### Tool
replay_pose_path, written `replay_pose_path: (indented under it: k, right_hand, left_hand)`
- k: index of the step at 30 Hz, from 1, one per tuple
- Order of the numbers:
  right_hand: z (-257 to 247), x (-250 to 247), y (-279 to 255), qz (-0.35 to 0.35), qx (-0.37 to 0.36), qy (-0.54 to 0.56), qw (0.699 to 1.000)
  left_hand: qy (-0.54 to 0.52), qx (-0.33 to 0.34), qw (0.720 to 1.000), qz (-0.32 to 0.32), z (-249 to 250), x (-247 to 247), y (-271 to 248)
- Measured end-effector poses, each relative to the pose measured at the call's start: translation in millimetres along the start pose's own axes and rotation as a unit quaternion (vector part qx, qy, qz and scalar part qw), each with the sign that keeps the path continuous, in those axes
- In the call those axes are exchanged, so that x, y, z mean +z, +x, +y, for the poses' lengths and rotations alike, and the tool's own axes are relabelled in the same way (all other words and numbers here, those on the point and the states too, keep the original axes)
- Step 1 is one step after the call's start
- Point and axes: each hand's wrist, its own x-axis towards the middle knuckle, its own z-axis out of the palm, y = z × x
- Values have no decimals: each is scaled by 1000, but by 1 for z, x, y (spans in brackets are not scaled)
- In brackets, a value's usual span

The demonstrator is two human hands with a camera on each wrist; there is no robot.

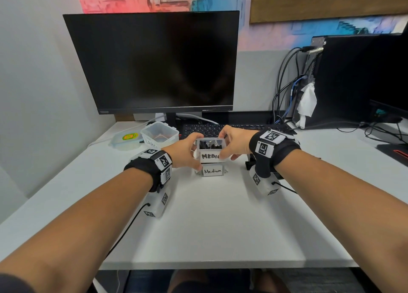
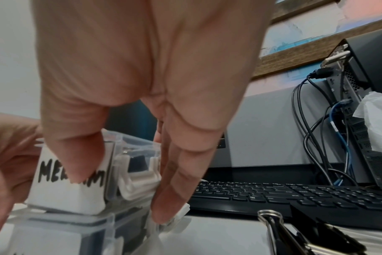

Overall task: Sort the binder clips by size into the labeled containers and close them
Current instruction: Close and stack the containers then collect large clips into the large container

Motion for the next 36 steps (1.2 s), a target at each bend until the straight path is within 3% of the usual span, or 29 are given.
replay_pose_path:
  k: [12,36]
  right_hand:
    - [-4,1,2,-33,-5,2,999]
    - [-5,2,3,-13,-10,-27,999]
  left_hand:
    - [24,1,1000,6,1,1,0]
    - [16,25,999,26,2,3,-5]
